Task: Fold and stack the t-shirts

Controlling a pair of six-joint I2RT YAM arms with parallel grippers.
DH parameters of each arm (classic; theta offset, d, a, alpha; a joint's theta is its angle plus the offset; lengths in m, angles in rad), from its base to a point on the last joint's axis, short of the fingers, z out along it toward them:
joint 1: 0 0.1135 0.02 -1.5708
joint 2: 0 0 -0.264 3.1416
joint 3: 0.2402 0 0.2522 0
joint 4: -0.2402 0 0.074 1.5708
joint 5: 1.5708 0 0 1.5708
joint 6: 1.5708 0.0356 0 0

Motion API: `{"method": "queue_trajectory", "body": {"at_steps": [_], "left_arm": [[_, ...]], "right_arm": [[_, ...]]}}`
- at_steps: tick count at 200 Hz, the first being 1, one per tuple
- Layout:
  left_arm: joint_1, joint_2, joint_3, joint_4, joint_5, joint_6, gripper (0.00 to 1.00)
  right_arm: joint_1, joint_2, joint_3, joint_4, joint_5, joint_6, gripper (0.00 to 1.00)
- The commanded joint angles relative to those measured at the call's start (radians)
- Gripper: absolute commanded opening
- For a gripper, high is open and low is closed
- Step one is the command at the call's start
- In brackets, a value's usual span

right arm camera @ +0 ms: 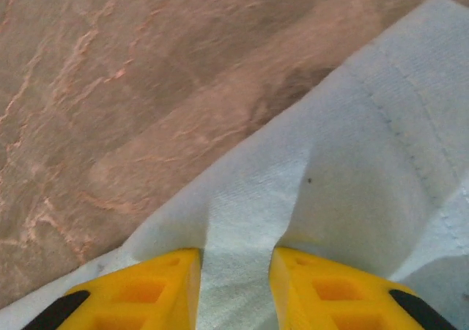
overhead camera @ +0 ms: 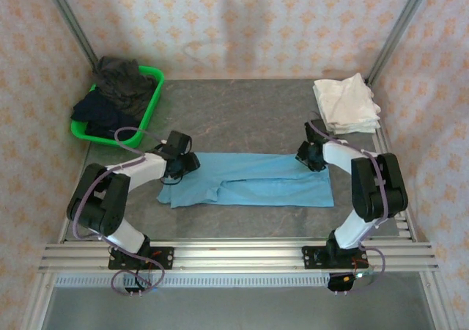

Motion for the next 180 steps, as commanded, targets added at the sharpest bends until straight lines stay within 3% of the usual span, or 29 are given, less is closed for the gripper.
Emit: {"method": "queue_trajectory", "body": {"at_steps": [1, 38, 62, 93, 115, 141, 160, 180], "left_arm": [[0.055, 0.055, -0.069, -0.020, -0.001, -0.020, 0.51], [0.065, 0.077, -0.055, -0.003, 0.007, -0.038, 0.49], [0.046, 0.139, 0.068, -0.012, 0.009, -0.021, 0.50], [0.017, 0.398, 0.423, -0.077, 0.005, 0.022, 0.50], [0.020, 0.638, 0.750, -0.172, -0.130, 0.061, 0.51], [0.022, 0.921, 1.236, -0.392, -0.023, 0.102, 0.56], [0.008, 0.973, 1.420, -0.474, 0.015, 0.128, 0.63], [-0.008, 0.908, 1.449, -0.493, 0.005, 0.157, 0.79]], "right_arm": [[-0.033, -0.026, -0.045, -0.016, 0.036, 0.017, 0.39], [-0.057, -0.043, -0.055, -0.040, 0.035, 0.005, 0.40], [-0.047, -0.091, -0.092, -0.020, -0.015, 0.004, 0.41], [0.034, -0.144, -0.109, -0.096, 0.047, 0.006, 0.44], [0.095, -0.222, -0.168, -0.134, 0.102, 0.052, 0.46], [0.220, -0.303, -0.218, -0.190, 0.149, 0.090, 0.50], [0.270, -0.305, -0.204, -0.239, 0.156, 0.076, 0.50], [0.277, -0.312, -0.162, -0.259, 0.219, 0.031, 0.49]]}}
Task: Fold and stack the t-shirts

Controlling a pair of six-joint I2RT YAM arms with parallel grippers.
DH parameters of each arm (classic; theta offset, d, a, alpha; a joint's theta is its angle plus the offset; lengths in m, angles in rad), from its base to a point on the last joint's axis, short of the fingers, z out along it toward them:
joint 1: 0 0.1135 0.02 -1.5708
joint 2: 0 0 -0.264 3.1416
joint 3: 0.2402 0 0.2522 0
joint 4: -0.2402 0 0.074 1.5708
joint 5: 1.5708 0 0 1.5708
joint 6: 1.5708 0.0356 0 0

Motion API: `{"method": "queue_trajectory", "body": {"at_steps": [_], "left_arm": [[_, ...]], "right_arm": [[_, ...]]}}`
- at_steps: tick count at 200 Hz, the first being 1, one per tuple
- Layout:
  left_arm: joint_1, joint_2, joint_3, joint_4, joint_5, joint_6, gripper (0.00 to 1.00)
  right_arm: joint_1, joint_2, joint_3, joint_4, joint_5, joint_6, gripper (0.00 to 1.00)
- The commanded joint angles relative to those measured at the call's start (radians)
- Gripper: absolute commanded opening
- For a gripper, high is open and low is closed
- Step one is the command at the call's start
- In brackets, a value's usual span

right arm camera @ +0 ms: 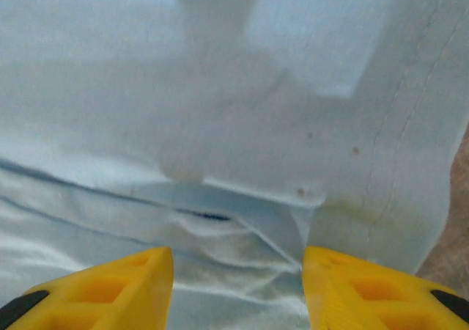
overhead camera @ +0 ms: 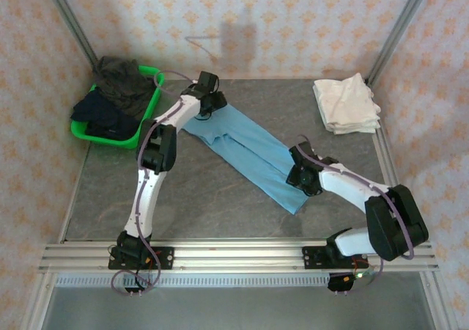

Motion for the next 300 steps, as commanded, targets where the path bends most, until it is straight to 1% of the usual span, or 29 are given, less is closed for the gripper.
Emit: {"method": "queue_trajectory", "body": {"at_steps": [1, 18, 35, 51, 66, 78, 92, 102, 112, 133, 150, 170, 191, 211, 222, 229, 241, 243, 255, 288, 300], "left_arm": [[-0.024, -0.039, 0.042, -0.207, 0.016, 0.055, 0.79], [-0.030, -0.123, -0.004, -0.207, 0.005, 0.069, 0.90], [-0.035, -0.215, -0.119, -0.165, -0.014, 0.072, 0.98], [-0.036, -0.283, -0.247, -0.102, -0.020, 0.054, 1.00], [-0.038, -0.299, -0.339, -0.047, -0.009, 0.029, 1.00], [-0.041, -0.281, -0.375, -0.010, 0.009, 0.008, 1.00], [-0.043, -0.238, -0.373, 0.004, 0.031, -0.008, 1.00], [-0.047, -0.207, -0.360, 0.003, 0.031, -0.011, 1.00], [-0.049, -0.178, -0.346, 0.001, 0.022, -0.011, 0.96], [-0.049, -0.124, -0.304, -0.008, 0.015, -0.007, 0.92], [-0.049, -0.060, -0.223, -0.034, 0.036, 0.003, 0.91], [-0.051, 0.042, -0.064, -0.080, 0.078, 0.024, 0.90], [-0.062, 0.174, 0.196, -0.157, 0.147, 0.053, 0.90], [-0.074, 0.291, 0.466, -0.220, 0.227, 0.083, 0.90], [-0.077, 0.324, 0.568, -0.229, 0.271, 0.082, 0.91], [-0.076, 0.319, 0.591, -0.226, 0.278, 0.083, 0.93], [-0.078, 0.276, 0.583, -0.215, 0.280, 0.085, 0.99], [-0.078, 0.267, 0.579, -0.216, 0.278, 0.107, 1.00], [-0.078, 0.206, 0.543, -0.224, 0.268, 0.143, 1.00], [-0.079, 0.012, 0.410, -0.253, 0.218, 0.214, 1.00], [-0.078, -0.054, 0.365, -0.262, 0.211, 0.233, 1.00]], "right_arm": [[0.007, -0.017, 0.044, -0.079, 0.110, -0.034, 0.49], [0.007, 0.005, 0.088, -0.052, 0.114, -0.100, 0.49], [0.007, 0.056, 0.156, -0.060, 0.108, -0.153, 0.47], [0.007, 0.093, 0.198, -0.059, 0.115, -0.183, 0.47], [0.006, 0.122, 0.216, -0.027, 0.130, -0.210, 0.47], [0.007, 0.170, 0.228, -0.007, 0.147, -0.219, 0.47], [0.006, 0.244, 0.254, -0.020, 0.131, -0.218, 0.44], [0.009, 0.273, 0.251, -0.018, 0.112, -0.204, 0.43], [0.008, 0.281, 0.228, -0.005, 0.088, -0.184, 0.43], [0.020, 0.239, 0.145, 0.038, 0.029, -0.124, 0.43], [0.066, 0.200, 0.085, 0.054, -0.007, -0.064, 0.43], [0.153, 0.165, 0.037, 0.051, -0.008, 0.037, 0.43], [0.275, 0.153, 0.011, 0.092, -0.011, 0.164, 0.45], [0.416, 0.192, 0.054, 0.144, -0.004, 0.262, 0.46], [0.490, 0.227, 0.097, 0.168, 0.012, 0.306, 0.46], [0.530, 0.247, 0.123, 0.191, 0.010, 0.319, 0.46], [0.577, 0.276, 0.178, 0.197, 0.004, 0.324, 0.46], [0.582, 0.279, 0.189, 0.191, 0.004, 0.320, 0.46], [0.599, 0.282, 0.239, 0.138, 0.021, 0.305, 0.46], [0.601, 0.159, 0.236, 0.046, 0.080, 0.250, 0.50], [0.601, 0.102, 0.223, -0.006, 0.125, 0.238, 0.52]]}}
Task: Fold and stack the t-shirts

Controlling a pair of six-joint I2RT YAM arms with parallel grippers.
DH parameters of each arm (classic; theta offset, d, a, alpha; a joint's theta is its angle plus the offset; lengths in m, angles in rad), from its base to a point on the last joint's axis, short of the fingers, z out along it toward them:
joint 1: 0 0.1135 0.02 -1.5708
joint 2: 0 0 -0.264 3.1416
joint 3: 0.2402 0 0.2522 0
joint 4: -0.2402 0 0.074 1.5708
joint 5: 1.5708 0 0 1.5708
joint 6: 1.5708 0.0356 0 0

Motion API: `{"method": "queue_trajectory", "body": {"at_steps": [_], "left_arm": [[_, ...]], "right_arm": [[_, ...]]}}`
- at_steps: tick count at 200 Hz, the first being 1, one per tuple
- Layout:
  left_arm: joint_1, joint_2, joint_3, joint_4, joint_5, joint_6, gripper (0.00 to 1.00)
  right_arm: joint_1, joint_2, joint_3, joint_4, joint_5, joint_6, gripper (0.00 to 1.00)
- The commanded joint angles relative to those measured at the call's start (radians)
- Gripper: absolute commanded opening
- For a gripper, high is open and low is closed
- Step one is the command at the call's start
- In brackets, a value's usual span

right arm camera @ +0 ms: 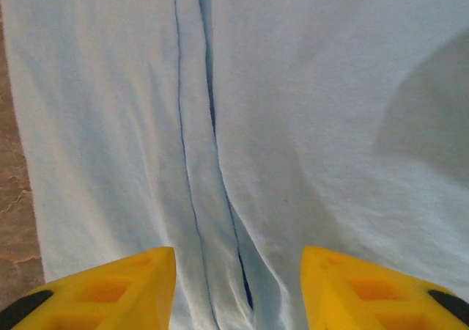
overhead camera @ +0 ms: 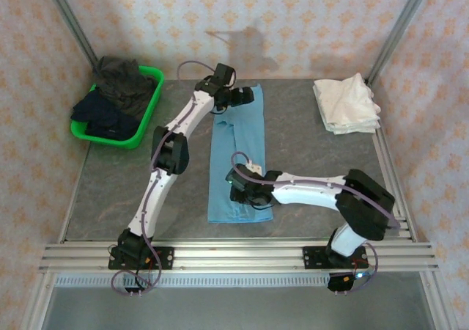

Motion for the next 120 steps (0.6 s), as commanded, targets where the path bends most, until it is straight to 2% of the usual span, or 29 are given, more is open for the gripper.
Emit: {"method": "queue_trajectory", "body": {"at_steps": [1, 16, 29, 39, 49, 65, 72, 91, 107, 120], "left_arm": [[0.001, -0.201, -0.053, -0.048, -0.024, 0.079, 1.00], [0.001, -0.285, -0.124, -0.069, -0.032, 0.098, 1.00], [-0.001, -0.386, -0.254, -0.065, -0.026, 0.110, 1.00], [-0.004, -0.496, -0.414, -0.016, -0.018, 0.113, 1.00], [-0.008, -0.635, -0.659, 0.066, -0.012, 0.096, 1.00], [-0.024, -0.878, -1.024, 0.198, 0.025, 0.058, 0.93], [-0.044, -0.973, -1.163, 0.231, 0.015, 0.041, 0.88], [-0.133, -1.195, -1.465, 0.254, -0.050, 0.002, 0.83], [-0.210, -1.346, -1.663, 0.264, -0.101, -0.059, 0.79], [-0.283, -1.447, -1.802, 0.253, -0.174, -0.164, 0.75]], "right_arm": [[-0.003, -0.120, -0.007, -0.137, 0.103, -0.017, 0.53], [-0.008, -0.187, -0.049, -0.195, 0.160, -0.017, 0.56], [-0.023, -0.231, -0.097, -0.239, 0.188, -0.007, 0.57], [-0.032, -0.263, -0.141, -0.249, 0.189, -0.005, 0.59], [-0.040, -0.289, -0.188, -0.235, 0.174, -0.003, 0.60], [-0.049, -0.316, -0.244, -0.184, 0.109, -0.014, 0.60], [-0.049, -0.323, -0.263, -0.153, 0.073, -0.015, 0.60], [-0.046, -0.332, -0.298, -0.083, -0.007, -0.013, 0.60], [-0.045, -0.331, -0.319, -0.069, -0.030, -0.007, 0.60], [-0.043, -0.326, -0.330, -0.063, -0.041, 0.000, 0.59]]}}
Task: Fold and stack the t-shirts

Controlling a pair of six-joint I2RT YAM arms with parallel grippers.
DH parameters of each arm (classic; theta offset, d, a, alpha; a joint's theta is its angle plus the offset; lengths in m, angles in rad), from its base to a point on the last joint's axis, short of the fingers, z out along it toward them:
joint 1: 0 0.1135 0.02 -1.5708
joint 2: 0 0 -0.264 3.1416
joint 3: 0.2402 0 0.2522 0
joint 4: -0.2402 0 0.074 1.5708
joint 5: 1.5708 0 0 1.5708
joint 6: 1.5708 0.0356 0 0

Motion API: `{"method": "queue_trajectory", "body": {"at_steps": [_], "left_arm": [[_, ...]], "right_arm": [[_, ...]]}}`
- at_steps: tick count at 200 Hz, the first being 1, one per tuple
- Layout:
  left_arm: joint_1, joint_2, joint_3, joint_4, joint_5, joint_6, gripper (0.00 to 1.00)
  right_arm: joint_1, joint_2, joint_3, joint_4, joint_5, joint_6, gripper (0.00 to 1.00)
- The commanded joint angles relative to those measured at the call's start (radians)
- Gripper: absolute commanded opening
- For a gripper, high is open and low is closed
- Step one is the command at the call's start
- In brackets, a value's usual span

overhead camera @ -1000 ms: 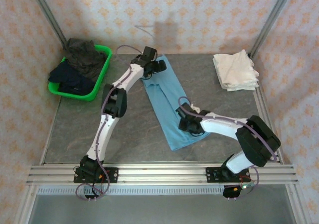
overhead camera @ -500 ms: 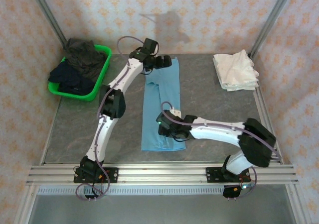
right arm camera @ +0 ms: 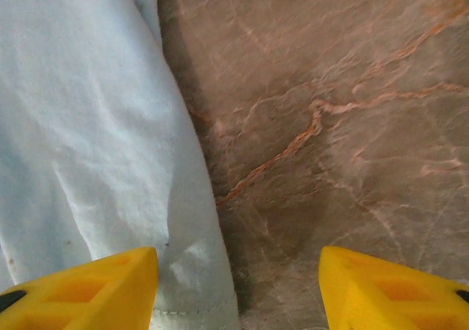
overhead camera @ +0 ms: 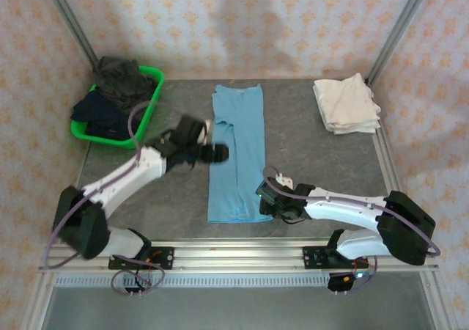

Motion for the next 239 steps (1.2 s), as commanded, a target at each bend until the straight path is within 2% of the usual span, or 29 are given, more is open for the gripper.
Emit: {"method": "queue_trajectory", "body": {"at_steps": [1, 25, 52, 84, 103, 130, 153, 168, 195, 214, 239], "left_arm": [[-0.094, -0.138, -0.210, 0.031, -0.128, -0.153, 0.75], [-0.225, -0.237, -0.408, 0.029, -0.220, -0.325, 0.74], [-0.290, -0.296, -0.546, 0.189, -0.184, -0.430, 0.73], [-0.375, -0.290, -0.522, 0.242, -0.211, -0.446, 0.70], [-0.392, -0.259, -0.520, 0.289, -0.192, -0.456, 0.65], [-0.398, -0.208, -0.521, 0.303, -0.192, -0.453, 0.60], [-0.398, -0.161, -0.496, 0.255, -0.200, -0.432, 0.59], [-0.398, -0.147, -0.486, 0.208, -0.220, -0.426, 0.57], [-0.397, -0.165, -0.496, 0.155, -0.245, -0.434, 0.39], [-0.397, -0.179, -0.508, 0.168, -0.238, -0.440, 0.38], [-0.399, -0.162, -0.506, 0.170, -0.227, -0.429, 0.37]], "right_arm": [[0.005, -0.019, -0.020, 0.050, -0.047, 0.007, 0.58], [0.015, -0.016, -0.028, 0.065, -0.066, 0.017, 0.56], [0.026, 0.002, -0.028, 0.088, -0.076, 0.025, 0.54], [0.052, 0.039, -0.002, 0.103, -0.079, 0.028, 0.42], [0.063, 0.044, 0.004, 0.106, -0.072, 0.038, 0.34], [0.072, 0.027, 0.003, 0.083, -0.044, 0.051, 0.30], [0.072, 0.013, 0.000, 0.072, -0.040, 0.049, 0.31], [0.072, 0.006, 0.000, 0.050, -0.034, 0.050, 0.40], [0.073, -0.037, -0.019, 0.005, -0.001, 0.059, 0.49], [0.072, -0.059, -0.043, 0.036, 0.005, 0.059, 0.53], [0.073, -0.010, -0.039, 0.070, -0.015, 0.049, 0.54]]}}
